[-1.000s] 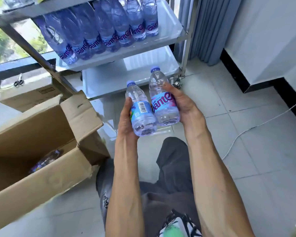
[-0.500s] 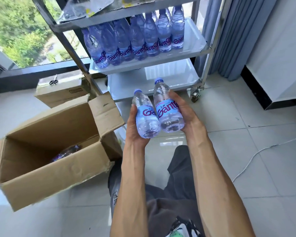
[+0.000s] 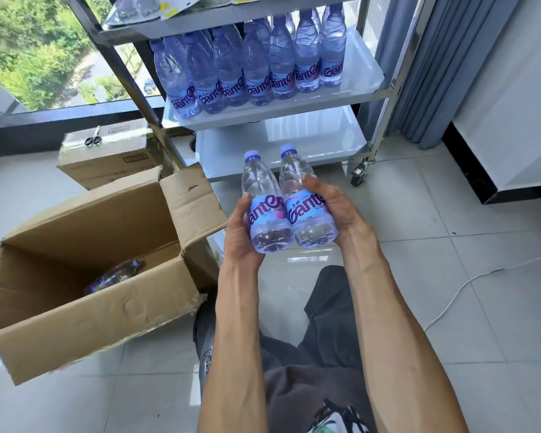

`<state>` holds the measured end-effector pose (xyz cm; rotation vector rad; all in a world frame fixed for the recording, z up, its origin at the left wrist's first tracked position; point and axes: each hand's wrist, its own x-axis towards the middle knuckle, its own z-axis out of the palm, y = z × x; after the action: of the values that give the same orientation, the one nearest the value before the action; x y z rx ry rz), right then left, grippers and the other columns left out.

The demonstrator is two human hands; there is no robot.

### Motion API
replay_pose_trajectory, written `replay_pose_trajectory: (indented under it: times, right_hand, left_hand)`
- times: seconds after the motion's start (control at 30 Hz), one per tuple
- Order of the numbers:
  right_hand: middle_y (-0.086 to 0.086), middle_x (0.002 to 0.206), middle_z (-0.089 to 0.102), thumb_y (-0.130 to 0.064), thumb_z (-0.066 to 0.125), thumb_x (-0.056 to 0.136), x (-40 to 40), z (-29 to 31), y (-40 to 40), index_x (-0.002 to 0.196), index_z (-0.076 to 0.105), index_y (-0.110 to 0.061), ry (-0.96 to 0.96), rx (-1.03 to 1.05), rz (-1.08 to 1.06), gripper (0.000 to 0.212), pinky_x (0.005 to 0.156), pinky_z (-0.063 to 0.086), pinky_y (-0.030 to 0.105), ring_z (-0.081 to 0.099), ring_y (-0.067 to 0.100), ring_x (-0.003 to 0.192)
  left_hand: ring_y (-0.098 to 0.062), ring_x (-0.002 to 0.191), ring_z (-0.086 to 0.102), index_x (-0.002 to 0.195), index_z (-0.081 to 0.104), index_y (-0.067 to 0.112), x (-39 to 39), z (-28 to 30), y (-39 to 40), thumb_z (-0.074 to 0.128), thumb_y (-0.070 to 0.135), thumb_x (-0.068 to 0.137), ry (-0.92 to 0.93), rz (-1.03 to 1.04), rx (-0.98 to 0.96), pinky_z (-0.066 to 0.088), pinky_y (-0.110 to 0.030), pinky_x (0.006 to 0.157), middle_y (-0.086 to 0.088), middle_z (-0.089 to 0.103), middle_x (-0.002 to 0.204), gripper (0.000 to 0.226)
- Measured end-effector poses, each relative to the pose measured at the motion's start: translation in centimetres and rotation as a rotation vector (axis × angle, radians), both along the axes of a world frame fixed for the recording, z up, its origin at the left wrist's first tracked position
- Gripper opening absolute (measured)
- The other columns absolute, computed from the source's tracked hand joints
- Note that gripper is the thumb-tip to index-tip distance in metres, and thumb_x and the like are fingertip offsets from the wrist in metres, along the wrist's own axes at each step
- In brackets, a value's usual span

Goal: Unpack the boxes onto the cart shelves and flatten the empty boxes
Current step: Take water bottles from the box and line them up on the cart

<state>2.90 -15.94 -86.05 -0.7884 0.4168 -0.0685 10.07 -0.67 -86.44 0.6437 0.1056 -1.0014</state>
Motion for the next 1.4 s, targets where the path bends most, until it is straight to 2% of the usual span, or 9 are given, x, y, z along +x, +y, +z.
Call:
replay_pose_trajectory:
  times: [0.13,0.27,0.43,0.53,0.6,0.73,0.87,1.2,1.4]
  right_hand:
    - [0.025,0.100,0.062,-0.040,0.094,0.050,0.2,0.3,-0.1,0.115,0.058,0.006,-0.022,0.023,-0.037,0.088,0.086,0.052,0.048,0.062,0.036,0.085]
    - [0.034,0.117,0.054,-0.037,0.081,0.070,0.3,0.6,-0.4,0.128,0.050,0.012,-0.033,0.072,-0.034,0.082,0.101,0.042,0.059,0.055,0.041,0.100]
    - [0.019,0.102,0.064,-0.040,0.063,0.087,1.0,0.6,-0.6,0.117,0.055,-0.003,-0.123,0.258,0.026,0.048,0.087,0.054,0.048,0.066,0.033,0.093]
    - [0.031,0.128,0.053,-0.034,0.068,0.085,1.3,-0.2,-2.1,0.139,0.044,0.003,-0.080,0.143,0.011,0.070,0.107,0.038,0.061,0.054,0.045,0.115]
    - [0.031,0.120,0.057,-0.027,0.079,0.076,1.4,-0.5,-3.6,0.136,0.048,0.002,-0.036,0.018,-0.055,0.073,0.100,0.044,0.060,0.060,0.042,0.103]
    - [0.026,0.100,0.070,-0.020,0.094,0.050,2.4,-0.4,-7.0,0.104,0.067,-0.002,0.168,-0.213,-0.305,0.063,0.069,0.059,0.045,0.071,0.034,0.078]
    - [0.015,0.089,0.075,-0.015,0.092,0.059,4.6,-0.8,-10.9,0.093,0.068,-0.011,0.302,-0.406,-0.503,0.042,0.068,0.061,0.047,0.074,0.030,0.075]
    - [0.003,0.093,0.073,-0.022,0.082,0.062,12.2,-1.3,-22.3,0.107,0.065,-0.016,0.353,-0.881,-0.728,0.048,0.077,0.056,0.045,0.069,0.025,0.084]
    - [0.010,0.095,0.060,-0.036,0.078,0.059,17.1,-0.7,-27.9,0.098,0.063,-0.017,0.366,-1.059,-0.771,0.046,0.069,0.052,0.035,0.060,0.018,0.079]
  left_hand:
    - [-0.029,0.105,0.056,0.130,0.045,0.004,0.0,0.1,-0.9,0.075,0.037,0.072,-0.024,-0.037,-0.021,0.041,-0.045,0.106,-0.019,0.053,0.115,0.072]
    - [-0.039,0.124,0.046,0.143,0.041,-0.002,0.2,-0.3,-0.8,0.091,0.037,0.059,-0.050,-0.051,0.043,0.029,-0.058,0.115,-0.028,0.045,0.137,0.105]
    - [-0.034,0.098,0.065,0.135,0.049,-0.003,0.5,-0.5,-1.8,0.056,0.036,0.094,-0.106,0.019,0.159,0.054,-0.049,0.093,-0.023,0.064,0.112,0.058]
    - [-0.039,0.108,0.061,0.130,0.052,-0.003,0.8,-0.8,-3.0,0.055,0.038,0.095,-0.119,-0.018,0.161,0.045,-0.055,0.103,-0.028,0.062,0.118,0.053]
    - [-0.045,0.113,0.054,0.131,0.052,-0.009,1.6,-1.0,-4.1,0.071,0.036,0.081,-0.199,-0.011,0.263,0.038,-0.062,0.108,-0.036,0.055,0.127,0.069]
    - [-0.030,0.078,0.070,0.097,0.072,-0.003,4.1,-0.3,-7.9,0.085,0.022,0.068,-0.471,0.133,0.548,0.060,-0.040,0.071,-0.024,0.073,0.092,0.040]
    - [-0.016,0.069,0.069,0.079,0.073,0.016,7.6,0.6,-13.8,0.087,0.021,0.070,-0.791,0.164,0.756,0.057,-0.030,0.062,-0.002,0.074,0.074,0.019]
    - [-0.019,0.080,0.068,0.088,0.064,0.022,14.6,2.2,-30.9,0.082,0.032,0.065,-1.054,0.281,0.987,0.050,-0.028,0.073,0.009,0.068,0.083,0.030]
    - [-0.023,0.094,0.057,0.112,0.067,0.014,17.2,2.0,-37.4,0.079,0.032,0.072,-1.083,0.410,1.045,0.045,-0.030,0.083,-0.009,0.056,0.108,0.046]
